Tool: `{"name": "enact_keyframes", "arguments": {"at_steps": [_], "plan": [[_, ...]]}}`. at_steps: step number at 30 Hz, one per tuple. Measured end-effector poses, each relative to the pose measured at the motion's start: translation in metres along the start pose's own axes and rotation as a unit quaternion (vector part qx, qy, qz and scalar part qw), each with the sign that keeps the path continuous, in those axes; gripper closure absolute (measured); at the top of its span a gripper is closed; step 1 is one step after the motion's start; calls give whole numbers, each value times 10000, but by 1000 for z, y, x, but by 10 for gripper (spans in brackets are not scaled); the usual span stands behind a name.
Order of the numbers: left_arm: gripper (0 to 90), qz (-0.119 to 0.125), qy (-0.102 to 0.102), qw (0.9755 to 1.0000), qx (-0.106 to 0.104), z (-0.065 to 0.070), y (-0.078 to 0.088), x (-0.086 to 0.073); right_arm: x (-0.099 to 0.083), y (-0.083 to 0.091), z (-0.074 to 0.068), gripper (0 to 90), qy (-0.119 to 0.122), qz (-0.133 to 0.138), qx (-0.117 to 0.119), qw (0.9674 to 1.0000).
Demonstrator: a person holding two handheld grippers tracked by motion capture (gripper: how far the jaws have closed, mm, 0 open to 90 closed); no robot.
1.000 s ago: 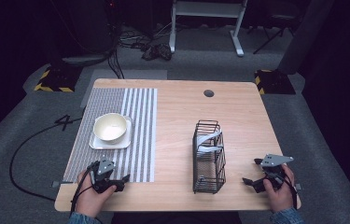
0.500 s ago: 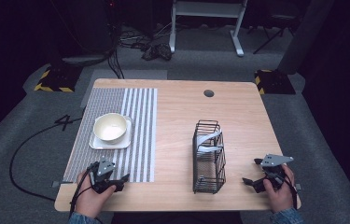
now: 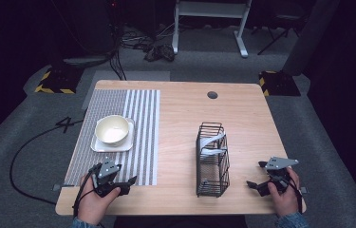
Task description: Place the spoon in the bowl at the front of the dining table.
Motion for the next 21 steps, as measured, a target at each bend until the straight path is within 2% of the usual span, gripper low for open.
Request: {"name": "enact_keyframes", "arguments": {"at_steps": [8,14,21], "plan": [[265,328,-65,9994,92,8,13,12,0,0,0,2,0,0,-1,10000],[275,611,-114,9978,234,11,21,20,0,0,0,2,-1,0,-1,10000],[275,841,-155,9960,261,17,31,31,0,0,0,2,-1,-1,-3,10000]]}}
Point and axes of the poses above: each handheld gripper's, and its own axes: y roughly backward along the jaws, x roughly out of its top, z roughly to its right, the point moved 3 cm from there along -y, roughly forward along the jaws, and after that the axes turned 2 degrees about x, right-handed, at the moved point
